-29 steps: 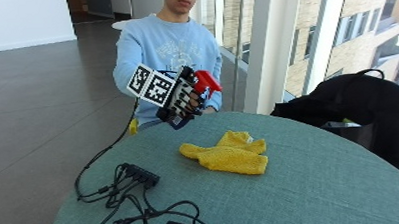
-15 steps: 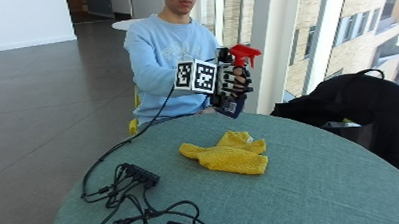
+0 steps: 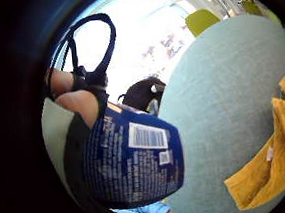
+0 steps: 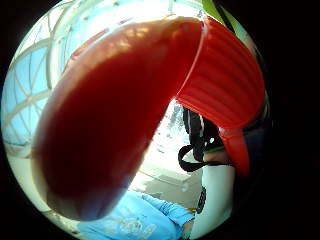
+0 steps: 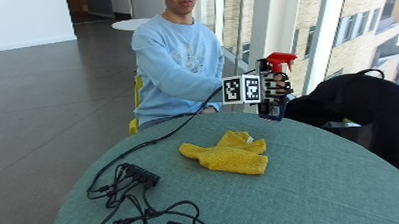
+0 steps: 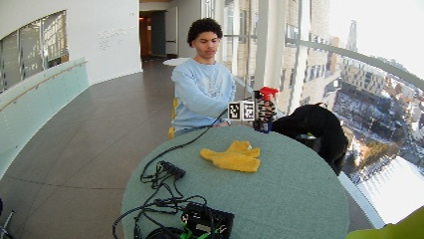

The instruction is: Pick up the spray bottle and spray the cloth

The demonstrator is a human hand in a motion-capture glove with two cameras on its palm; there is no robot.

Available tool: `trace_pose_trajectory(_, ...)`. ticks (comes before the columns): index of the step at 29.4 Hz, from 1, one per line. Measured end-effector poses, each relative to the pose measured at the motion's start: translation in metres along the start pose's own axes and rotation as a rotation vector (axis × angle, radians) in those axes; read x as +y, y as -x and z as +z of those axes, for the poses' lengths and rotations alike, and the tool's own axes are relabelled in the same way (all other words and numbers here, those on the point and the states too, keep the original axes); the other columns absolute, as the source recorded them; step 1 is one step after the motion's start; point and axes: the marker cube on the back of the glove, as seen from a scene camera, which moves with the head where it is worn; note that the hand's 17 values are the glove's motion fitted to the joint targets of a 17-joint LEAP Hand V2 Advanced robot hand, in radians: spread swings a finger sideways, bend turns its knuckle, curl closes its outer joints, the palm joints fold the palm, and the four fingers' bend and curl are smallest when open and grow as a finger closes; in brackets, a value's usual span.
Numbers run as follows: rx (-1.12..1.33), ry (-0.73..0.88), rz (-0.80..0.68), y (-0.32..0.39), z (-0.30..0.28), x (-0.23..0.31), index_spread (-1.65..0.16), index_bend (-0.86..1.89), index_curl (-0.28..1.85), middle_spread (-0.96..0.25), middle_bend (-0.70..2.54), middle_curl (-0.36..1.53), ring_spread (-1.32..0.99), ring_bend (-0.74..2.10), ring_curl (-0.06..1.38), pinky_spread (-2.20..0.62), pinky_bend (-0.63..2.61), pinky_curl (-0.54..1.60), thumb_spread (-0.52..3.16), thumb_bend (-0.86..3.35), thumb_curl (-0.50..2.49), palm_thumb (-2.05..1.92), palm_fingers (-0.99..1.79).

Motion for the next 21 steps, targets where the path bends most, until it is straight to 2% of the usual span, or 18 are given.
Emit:
trace_pose_trajectory(9, 0.028, 0.026, 0.003, -0.023, 0.042, -0.002, -0.25, 0.15, 0.39, -0.10, 0.40, 0.49, -0.09, 0.44, 0.38, 0.10, 0.18, 0.34, 0.99, -0.02, 0.55, 0.88, 1.11)
trace_pose_trajectory(21, 0.044, 0.024, 0.007, -0.036, 0.051, 0.004, -0.25, 0.15, 0.39, -0.10, 0.40, 0.49, -0.10, 0.43, 0.38, 0.09, 0.18, 0.34, 1.01, -0.02, 0.52, 0.88, 1.12)
